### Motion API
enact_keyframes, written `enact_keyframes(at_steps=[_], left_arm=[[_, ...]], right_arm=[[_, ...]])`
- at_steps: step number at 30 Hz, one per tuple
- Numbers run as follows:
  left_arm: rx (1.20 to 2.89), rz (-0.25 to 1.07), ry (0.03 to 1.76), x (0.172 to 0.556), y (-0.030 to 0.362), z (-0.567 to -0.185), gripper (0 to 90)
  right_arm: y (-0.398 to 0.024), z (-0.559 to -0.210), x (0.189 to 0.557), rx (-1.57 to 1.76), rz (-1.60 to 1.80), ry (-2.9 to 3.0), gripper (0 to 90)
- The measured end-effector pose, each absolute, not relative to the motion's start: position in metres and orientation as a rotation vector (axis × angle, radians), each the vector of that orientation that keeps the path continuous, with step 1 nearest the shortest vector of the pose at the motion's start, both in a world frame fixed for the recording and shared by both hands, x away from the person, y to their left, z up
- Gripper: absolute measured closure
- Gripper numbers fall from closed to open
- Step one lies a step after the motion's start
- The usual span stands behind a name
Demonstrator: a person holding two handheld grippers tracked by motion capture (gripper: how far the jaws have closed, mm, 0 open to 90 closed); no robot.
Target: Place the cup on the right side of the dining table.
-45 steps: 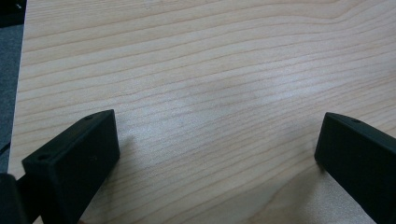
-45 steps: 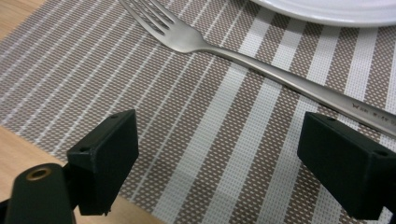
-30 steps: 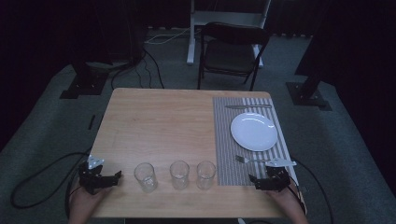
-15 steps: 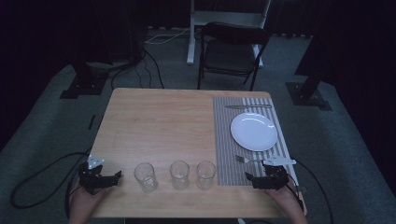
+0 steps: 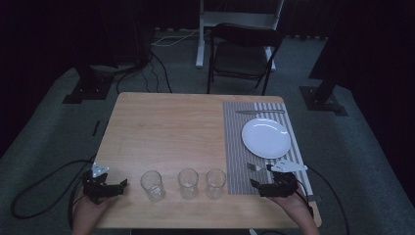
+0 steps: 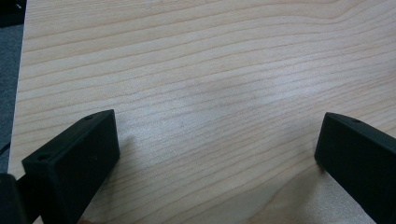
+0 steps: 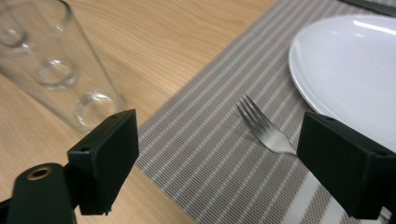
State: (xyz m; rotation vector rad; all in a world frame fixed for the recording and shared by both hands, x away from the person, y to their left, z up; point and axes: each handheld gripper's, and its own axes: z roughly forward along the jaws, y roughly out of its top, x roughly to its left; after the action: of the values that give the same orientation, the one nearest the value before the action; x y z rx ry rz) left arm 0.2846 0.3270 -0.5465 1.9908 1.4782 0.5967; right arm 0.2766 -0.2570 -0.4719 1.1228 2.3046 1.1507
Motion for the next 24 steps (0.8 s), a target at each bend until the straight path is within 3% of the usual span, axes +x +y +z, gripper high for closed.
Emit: enact_keyframes(at_steps=[24], left_arm=[[1.991,0.597,1.478,0.285,0.327,-0.547,0.2]], right_arm=[[-0.209,-0.444,0.283,0.964,1.271,2.349,14.2]])
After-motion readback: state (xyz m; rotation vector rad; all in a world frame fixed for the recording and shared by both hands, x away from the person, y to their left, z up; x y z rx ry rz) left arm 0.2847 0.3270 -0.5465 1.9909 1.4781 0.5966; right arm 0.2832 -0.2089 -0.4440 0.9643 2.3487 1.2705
